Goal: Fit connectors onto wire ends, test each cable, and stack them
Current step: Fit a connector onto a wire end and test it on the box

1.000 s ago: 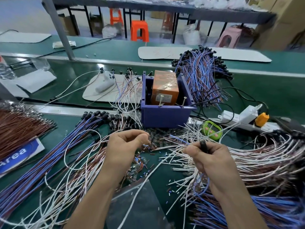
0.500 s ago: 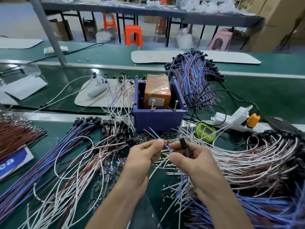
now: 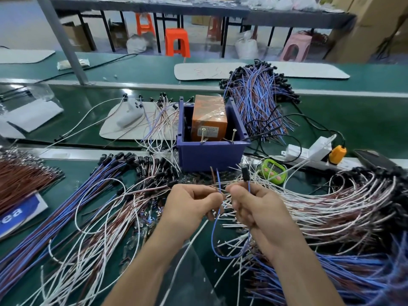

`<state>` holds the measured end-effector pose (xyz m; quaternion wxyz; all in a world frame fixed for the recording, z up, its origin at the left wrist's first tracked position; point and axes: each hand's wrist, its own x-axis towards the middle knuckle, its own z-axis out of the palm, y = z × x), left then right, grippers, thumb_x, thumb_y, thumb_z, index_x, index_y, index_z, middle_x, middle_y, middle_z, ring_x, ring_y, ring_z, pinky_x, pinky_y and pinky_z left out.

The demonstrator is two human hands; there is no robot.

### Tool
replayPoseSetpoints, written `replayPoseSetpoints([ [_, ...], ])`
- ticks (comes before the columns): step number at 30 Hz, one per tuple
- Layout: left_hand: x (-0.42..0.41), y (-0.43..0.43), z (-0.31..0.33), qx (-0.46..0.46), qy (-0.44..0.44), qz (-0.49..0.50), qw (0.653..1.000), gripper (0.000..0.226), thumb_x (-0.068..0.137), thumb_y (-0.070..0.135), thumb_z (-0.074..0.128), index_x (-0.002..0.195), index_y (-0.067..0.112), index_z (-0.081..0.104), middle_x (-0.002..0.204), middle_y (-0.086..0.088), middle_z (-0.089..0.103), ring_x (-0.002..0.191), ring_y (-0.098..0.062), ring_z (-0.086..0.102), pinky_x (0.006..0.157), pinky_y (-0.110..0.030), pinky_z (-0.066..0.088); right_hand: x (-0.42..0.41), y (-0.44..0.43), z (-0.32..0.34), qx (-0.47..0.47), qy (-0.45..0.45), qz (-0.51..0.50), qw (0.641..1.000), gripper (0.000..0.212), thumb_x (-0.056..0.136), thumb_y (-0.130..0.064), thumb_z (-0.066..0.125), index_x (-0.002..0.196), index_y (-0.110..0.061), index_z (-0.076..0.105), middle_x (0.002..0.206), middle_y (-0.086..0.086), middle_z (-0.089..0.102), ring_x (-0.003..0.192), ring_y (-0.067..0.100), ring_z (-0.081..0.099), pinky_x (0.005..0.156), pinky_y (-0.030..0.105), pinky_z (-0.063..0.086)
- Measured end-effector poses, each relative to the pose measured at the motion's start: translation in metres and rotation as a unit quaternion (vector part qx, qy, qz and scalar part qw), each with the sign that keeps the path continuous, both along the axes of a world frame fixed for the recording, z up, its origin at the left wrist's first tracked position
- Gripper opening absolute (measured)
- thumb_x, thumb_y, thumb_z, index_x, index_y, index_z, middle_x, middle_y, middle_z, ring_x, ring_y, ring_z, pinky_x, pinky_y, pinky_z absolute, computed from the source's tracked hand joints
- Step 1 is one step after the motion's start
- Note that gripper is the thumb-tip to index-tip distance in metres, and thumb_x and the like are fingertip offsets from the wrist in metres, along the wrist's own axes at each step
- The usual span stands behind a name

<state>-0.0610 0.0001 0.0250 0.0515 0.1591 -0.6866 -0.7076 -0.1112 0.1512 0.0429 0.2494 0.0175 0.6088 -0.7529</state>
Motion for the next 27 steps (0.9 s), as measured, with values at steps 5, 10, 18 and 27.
replayPoseSetpoints([
  [5, 0.002, 0.004, 0.001, -0.023, 0.031, -0.003, 0.999, 0.011, 0.081, 0.017, 0.083, 0.072, 0.024, 0.083, 0.062, -0.006, 0.073, 0.046, -0.009, 0.056, 0.05, -0.018, 0.047, 0.005, -0.012, 0.003, 0.014, 0.017, -0.038, 0.999, 0.015, 0.087, 0.007, 0.07, 0.078, -0.004, 0.075, 0.06, 0.003, 0.066, 0.034, 0.002, 0.035, 0.036, 0.014, 0.028],
  [10, -0.005, 0.008, 0.002, 0.001, 0.015, 0.055, 0.998, 0.023, 0.089, 0.007, 0.076, 0.068, 0.016, 0.081, 0.063, -0.01, 0.073, 0.045, -0.009, 0.056, 0.048, -0.017, 0.046, -0.003, -0.017, 0.006, -0.01, 0.009, -0.095, 0.995, 0.025, 0.088, 0.001, 0.071, 0.067, -0.011, 0.074, 0.064, 0.007, 0.065, 0.034, 0.004, 0.037, 0.036, 0.014, 0.026],
  [18, -0.028, 0.0, 0.001, 0.058, -0.013, 0.238, 0.97, 0.032, 0.098, 0.018, 0.065, 0.073, 0.03, 0.082, 0.053, 0.002, 0.059, 0.049, -0.012, 0.044, 0.049, -0.022, 0.037, -0.039, -0.012, 0.001, -0.09, -0.069, -0.173, 0.978, 0.02, 0.094, -0.012, 0.069, 0.075, -0.006, 0.07, 0.062, 0.005, 0.068, 0.032, 0.008, 0.025, 0.035, 0.019, 0.023],
  [27, -0.044, -0.004, 0.006, 0.004, 0.008, 0.263, 0.965, 0.03, 0.097, 0.023, 0.066, 0.073, 0.036, 0.079, 0.049, 0.004, 0.057, 0.039, -0.007, 0.038, 0.038, -0.018, 0.029, -0.054, -0.019, 0.002, -0.083, -0.102, -0.201, 0.971, 0.025, 0.092, -0.015, 0.073, 0.072, -0.004, 0.063, 0.054, 0.004, 0.064, 0.029, 0.005, 0.028, 0.034, 0.015, 0.022],
])
